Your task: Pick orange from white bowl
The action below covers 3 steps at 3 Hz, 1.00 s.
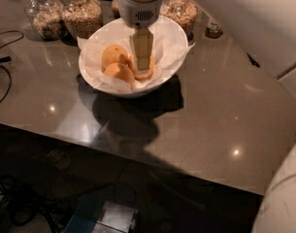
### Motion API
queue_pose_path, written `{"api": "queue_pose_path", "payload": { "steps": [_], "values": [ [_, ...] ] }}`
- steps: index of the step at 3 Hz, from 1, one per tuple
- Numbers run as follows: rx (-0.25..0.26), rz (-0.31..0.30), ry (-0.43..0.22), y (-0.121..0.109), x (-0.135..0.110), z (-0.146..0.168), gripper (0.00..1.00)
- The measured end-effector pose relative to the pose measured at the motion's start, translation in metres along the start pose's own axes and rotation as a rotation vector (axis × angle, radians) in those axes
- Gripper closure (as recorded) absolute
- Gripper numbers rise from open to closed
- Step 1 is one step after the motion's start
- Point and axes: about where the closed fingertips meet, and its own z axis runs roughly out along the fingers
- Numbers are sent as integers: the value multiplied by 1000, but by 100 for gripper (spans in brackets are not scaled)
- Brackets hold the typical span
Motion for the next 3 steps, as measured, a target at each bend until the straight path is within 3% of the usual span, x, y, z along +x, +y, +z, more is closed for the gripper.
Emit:
{"api": "queue_pose_path", "payload": {
  "steps": [1, 3],
  "values": [
    [25, -2, 9, -11, -1, -10, 13],
    [-53, 74, 31, -17, 23, 25, 15]
  ]
}}
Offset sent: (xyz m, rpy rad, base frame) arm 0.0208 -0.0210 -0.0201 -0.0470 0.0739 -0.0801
